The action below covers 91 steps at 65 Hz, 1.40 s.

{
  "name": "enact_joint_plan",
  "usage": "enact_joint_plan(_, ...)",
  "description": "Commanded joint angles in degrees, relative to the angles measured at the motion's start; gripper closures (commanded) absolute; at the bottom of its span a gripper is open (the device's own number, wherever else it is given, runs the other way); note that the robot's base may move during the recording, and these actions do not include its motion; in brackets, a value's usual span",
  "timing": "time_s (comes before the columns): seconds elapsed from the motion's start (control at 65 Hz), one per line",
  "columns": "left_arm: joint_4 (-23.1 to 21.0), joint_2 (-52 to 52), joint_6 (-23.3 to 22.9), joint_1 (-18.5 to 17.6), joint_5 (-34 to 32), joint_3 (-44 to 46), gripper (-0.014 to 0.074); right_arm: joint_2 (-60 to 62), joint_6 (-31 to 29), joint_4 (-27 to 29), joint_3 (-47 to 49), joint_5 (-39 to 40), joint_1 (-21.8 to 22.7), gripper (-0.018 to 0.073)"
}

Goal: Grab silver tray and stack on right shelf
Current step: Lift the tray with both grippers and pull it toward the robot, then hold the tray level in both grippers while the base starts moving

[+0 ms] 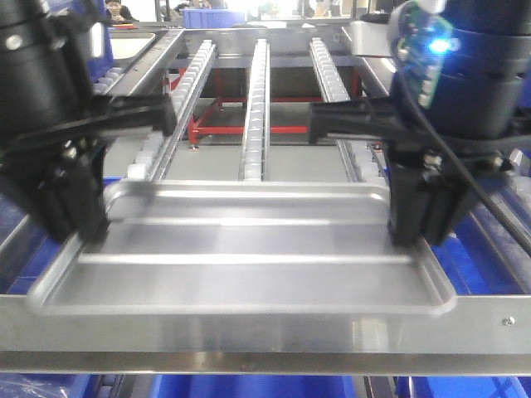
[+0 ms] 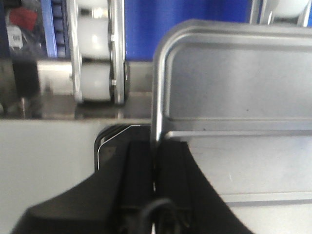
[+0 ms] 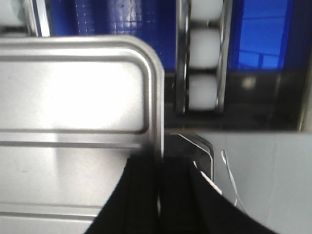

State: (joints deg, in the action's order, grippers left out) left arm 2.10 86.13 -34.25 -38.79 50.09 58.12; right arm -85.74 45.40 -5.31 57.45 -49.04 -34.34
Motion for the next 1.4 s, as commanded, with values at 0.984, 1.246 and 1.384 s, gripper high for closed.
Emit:
enact_joint_plan(0.984, 10.8, -10.9, -24.8, -21.6, 4.1, -10.5, 0.0696, 15.4, 13.9, -6.6, -15.7, 1.7, -11.6, 0.049)
enact_joint_plan(1.246, 10.7, -10.9, -24.8, -22.3, 2.6, -10.9, 0.0696, 15.4, 13.9, -6.4, -14.7, 1.6, -11.6, 0.049)
enact_joint_plan(1.384, 10.7, -10.9, -24.8, -22.3, 2.6, -10.9, 0.0696, 15.4, 13.9, -6.2, -14.7, 1.4, -11.6, 0.049)
